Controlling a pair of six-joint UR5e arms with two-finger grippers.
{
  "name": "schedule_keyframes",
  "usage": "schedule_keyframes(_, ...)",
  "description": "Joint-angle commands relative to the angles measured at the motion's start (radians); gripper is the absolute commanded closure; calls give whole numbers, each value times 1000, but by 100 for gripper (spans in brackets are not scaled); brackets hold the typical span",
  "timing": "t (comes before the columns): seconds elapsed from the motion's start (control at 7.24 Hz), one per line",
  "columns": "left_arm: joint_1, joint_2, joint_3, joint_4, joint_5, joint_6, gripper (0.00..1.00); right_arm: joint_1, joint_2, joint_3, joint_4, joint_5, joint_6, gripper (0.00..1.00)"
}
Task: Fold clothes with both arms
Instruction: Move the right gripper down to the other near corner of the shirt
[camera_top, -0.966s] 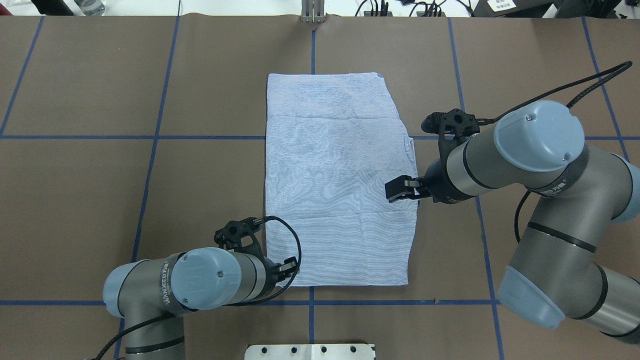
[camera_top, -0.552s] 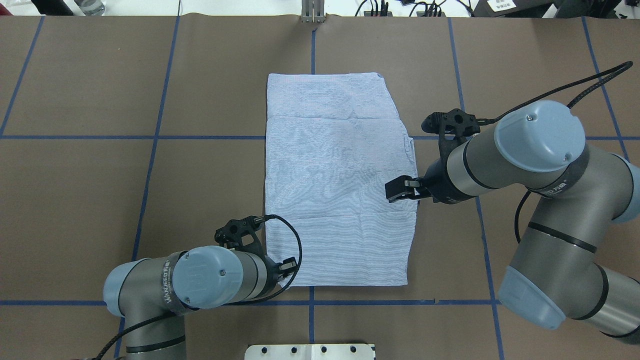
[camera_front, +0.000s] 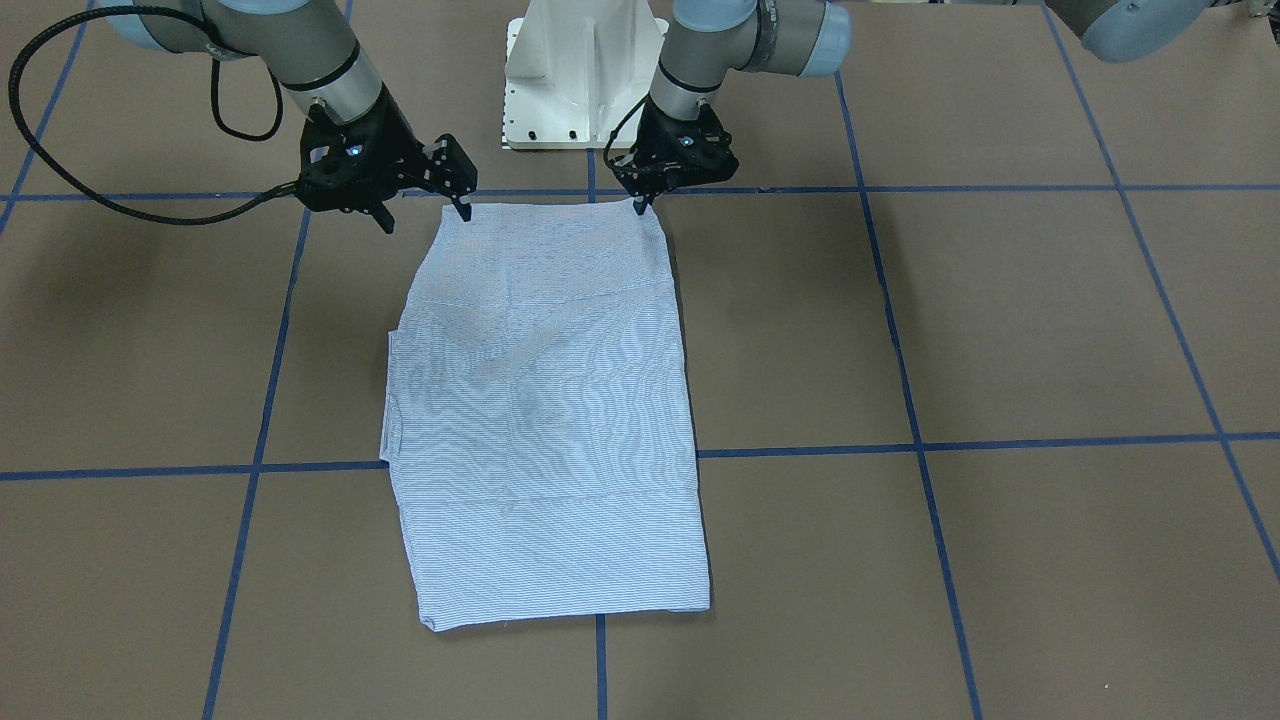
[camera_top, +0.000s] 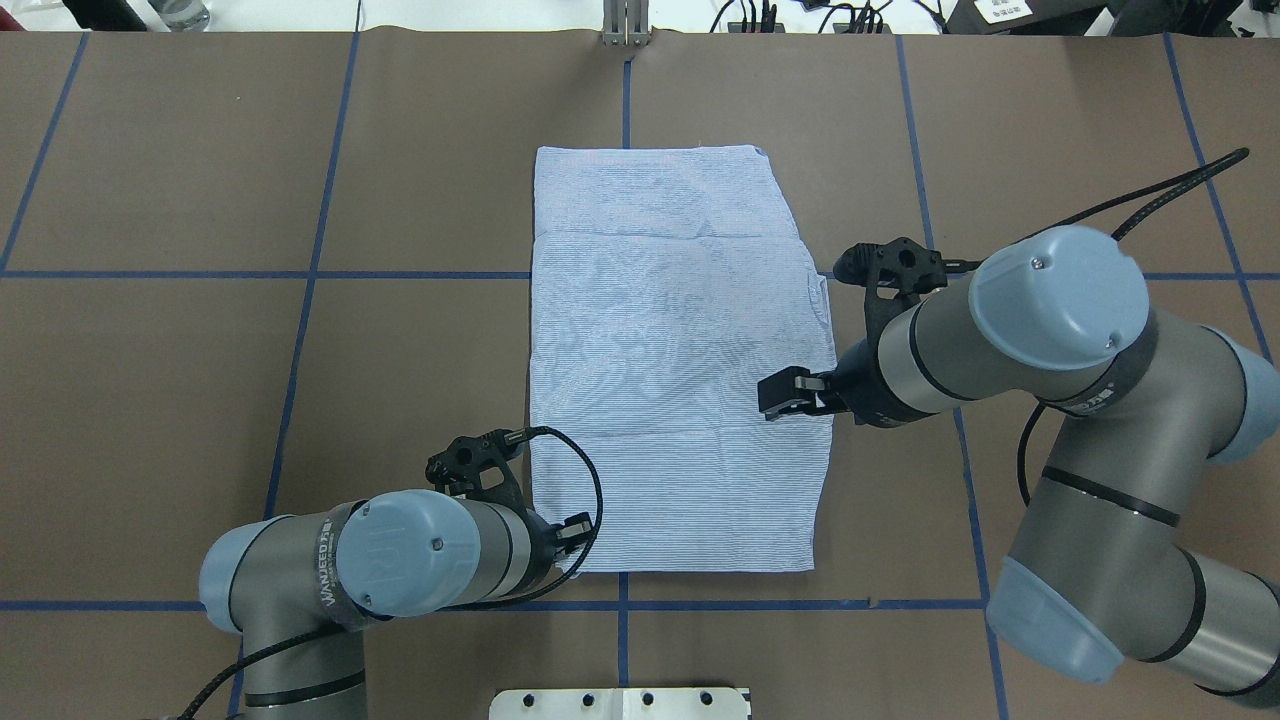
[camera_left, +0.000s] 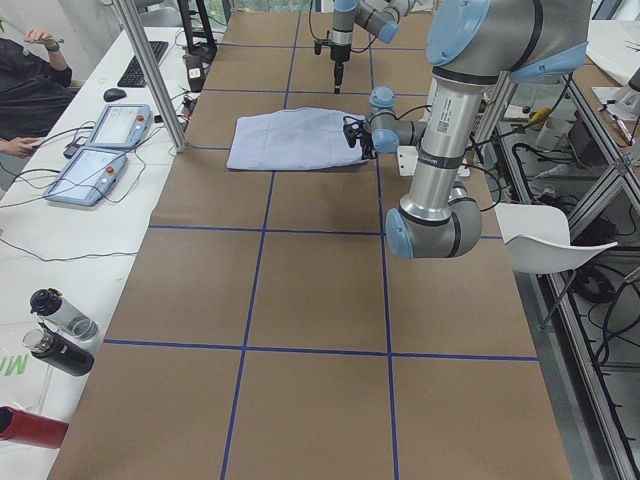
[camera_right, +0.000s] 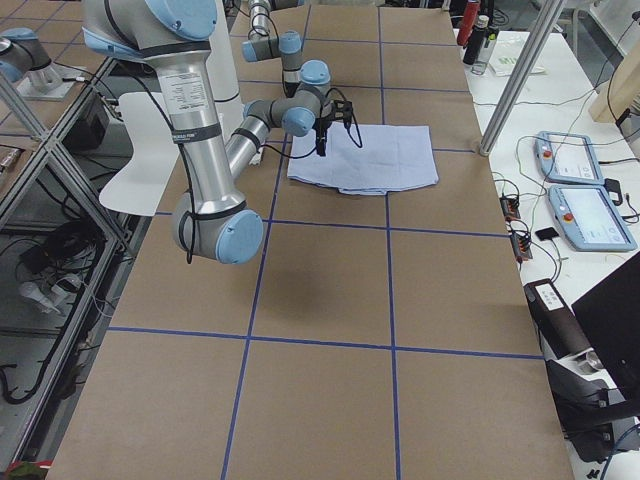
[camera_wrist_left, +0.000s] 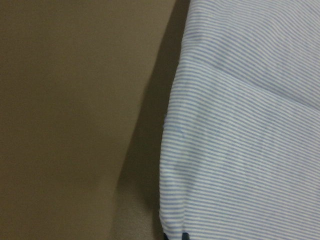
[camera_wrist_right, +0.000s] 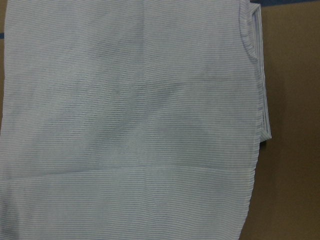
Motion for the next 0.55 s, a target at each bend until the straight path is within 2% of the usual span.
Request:
schedule_keyframes(0.0, 0, -1, 1, 0, 0, 0, 100, -117, 29, -14, -1, -93, 220, 0)
schedule_keyframes(0.28, 2, -6, -1, 0, 0, 0, 100, -180, 32, -16, -1, -112, 443, 0)
schedule_keyframes(0.41, 2, -6, -1, 0, -2, 0, 100, -220, 30, -23, -1, -168, 564, 0)
